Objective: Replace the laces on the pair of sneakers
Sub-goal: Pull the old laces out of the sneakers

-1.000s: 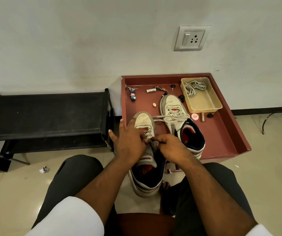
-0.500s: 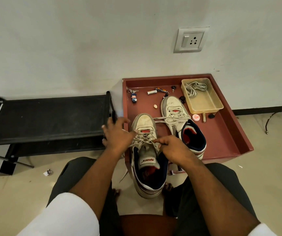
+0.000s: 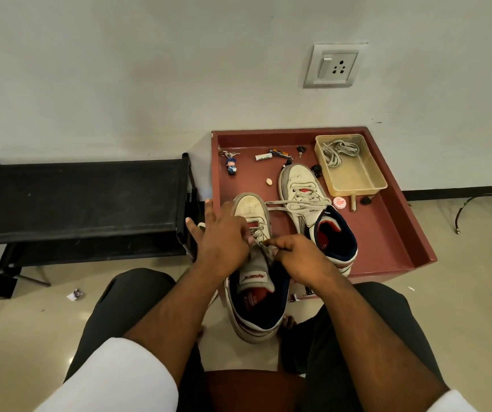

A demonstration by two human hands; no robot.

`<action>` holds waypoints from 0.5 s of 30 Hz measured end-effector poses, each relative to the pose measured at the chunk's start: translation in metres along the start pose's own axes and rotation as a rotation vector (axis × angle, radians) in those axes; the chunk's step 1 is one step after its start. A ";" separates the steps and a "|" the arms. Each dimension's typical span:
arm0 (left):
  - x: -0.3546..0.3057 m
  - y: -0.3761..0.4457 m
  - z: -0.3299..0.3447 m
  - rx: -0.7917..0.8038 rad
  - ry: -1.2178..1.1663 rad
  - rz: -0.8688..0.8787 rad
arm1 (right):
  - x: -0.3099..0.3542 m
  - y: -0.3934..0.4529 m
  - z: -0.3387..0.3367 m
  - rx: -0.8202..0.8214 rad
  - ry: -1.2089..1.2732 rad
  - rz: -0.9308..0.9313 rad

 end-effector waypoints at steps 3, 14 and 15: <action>0.021 0.006 -0.017 -0.094 -0.151 -0.106 | -0.006 0.000 0.000 -0.007 0.030 0.033; 0.119 -0.008 -0.082 -1.007 -0.691 -0.603 | -0.006 0.000 0.000 -0.025 -0.004 -0.002; 0.118 -0.007 -0.079 -0.970 -0.682 -0.619 | -0.005 0.001 -0.001 -0.029 -0.024 -0.009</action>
Point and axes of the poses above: each hand's wrist, its own y-axis towards the middle knuckle, its own z-axis out of the palm, x = y × z, the point moved 5 cm from there along y, towards the middle knuckle, and after that the axes turned 5 degrees about -x, right-handed, at the moved point
